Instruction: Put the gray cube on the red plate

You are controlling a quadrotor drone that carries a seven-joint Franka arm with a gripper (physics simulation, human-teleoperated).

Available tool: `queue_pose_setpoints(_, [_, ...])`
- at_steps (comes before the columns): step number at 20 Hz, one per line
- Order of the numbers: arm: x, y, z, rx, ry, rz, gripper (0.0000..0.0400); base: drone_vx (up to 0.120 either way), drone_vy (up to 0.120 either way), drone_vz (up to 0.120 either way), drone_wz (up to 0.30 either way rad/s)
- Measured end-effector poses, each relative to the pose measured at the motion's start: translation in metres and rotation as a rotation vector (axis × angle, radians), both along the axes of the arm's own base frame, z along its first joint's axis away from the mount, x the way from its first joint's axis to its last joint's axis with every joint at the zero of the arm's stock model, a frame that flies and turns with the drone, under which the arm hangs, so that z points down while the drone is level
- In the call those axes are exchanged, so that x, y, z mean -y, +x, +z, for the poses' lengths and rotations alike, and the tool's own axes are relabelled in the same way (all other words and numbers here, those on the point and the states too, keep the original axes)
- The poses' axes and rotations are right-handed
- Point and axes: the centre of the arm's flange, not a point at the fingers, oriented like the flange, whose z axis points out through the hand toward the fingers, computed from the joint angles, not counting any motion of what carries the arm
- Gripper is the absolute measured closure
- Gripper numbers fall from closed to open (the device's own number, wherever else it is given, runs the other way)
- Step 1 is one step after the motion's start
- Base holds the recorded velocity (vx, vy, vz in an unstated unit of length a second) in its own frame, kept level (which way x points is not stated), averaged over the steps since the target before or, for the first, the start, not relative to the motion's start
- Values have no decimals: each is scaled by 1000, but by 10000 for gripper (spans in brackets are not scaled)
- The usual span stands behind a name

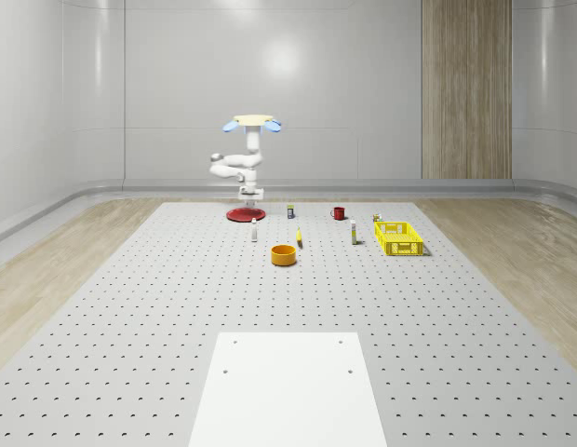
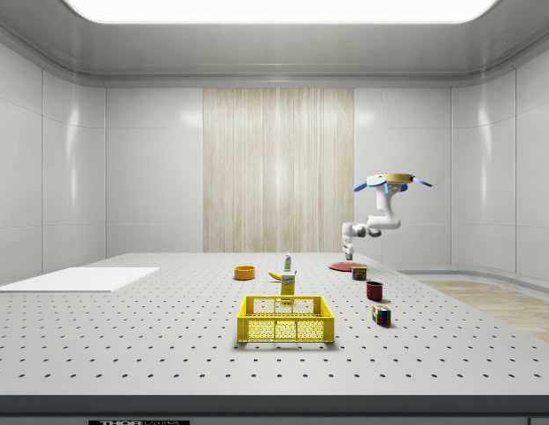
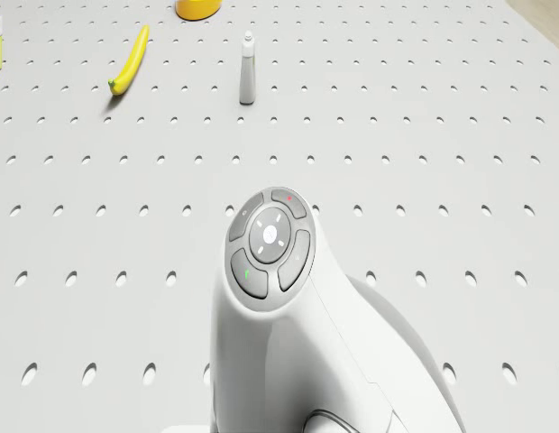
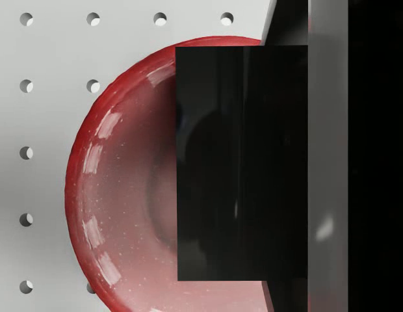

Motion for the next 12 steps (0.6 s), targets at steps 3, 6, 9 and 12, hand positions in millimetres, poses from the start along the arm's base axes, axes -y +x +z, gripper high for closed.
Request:
queue_pose_setpoints(3, [0,0,6,0,0,0,149,0,0,0,0])
queue_pose_setpoints(6, [0,0,17,0,0,0,149,0,0,0,0])
queue_pose_setpoints(9, [0,0,28,0,0,0,149,0,0,0,0])
queue_pose_setpoints(12, [0,0,39,0,0,0,149,0,-27,0,0])
